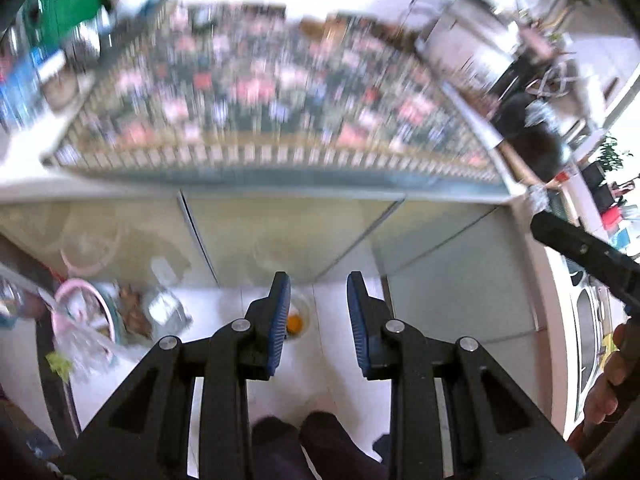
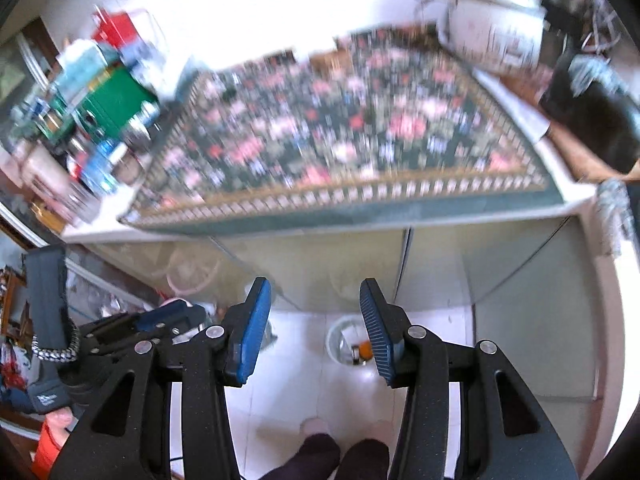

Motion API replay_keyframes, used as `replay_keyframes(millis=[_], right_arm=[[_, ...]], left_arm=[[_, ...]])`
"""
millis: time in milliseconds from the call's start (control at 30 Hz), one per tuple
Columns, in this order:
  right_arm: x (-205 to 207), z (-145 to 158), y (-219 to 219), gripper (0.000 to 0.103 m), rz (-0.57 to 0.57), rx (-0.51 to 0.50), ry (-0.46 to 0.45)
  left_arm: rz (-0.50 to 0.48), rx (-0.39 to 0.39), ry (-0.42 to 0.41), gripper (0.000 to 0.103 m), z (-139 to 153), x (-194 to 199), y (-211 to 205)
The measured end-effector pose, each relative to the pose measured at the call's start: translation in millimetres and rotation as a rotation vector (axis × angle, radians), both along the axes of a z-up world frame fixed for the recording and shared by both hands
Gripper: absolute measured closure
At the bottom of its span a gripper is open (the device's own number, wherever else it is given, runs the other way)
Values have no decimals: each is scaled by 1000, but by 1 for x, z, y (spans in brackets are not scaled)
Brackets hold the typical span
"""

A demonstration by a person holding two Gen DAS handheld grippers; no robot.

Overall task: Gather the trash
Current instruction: 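Raise both open tools back up to the floral mat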

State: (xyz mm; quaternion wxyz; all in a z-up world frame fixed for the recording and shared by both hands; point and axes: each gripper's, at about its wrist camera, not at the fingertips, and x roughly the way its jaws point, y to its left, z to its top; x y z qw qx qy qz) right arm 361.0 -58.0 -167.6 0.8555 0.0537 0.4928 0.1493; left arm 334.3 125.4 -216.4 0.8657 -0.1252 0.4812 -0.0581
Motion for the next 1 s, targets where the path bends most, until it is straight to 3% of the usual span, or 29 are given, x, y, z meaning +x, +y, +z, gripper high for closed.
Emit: replay_keyframes(millis=[233,433,567,667,733,800,1000], right_arm=[[-31,72,7,60,-30,-10,-143],[-49,109,13,55,-51,-11,-282],[-49,126,11,51,-64,-4,-336],[-41,134,8,50,-69,0,-370],[-30,139,3,37,-80,5,-395],[-21,141,-2,32,-90,13,-422],[36,143,-17,31,-62,29,-457]], left_arm=[[-37,59,-150,75,78,-25,11],[-17,95,-284,62,125,-39,22],[-5,136,-341,43,148,-37,23],[17,146,-383,31,162,-27,26],[32,151,-404,29,169,-17,26],[52,167,-422,22,173,-4,25],[125,189,-431,19,181,58,19]])
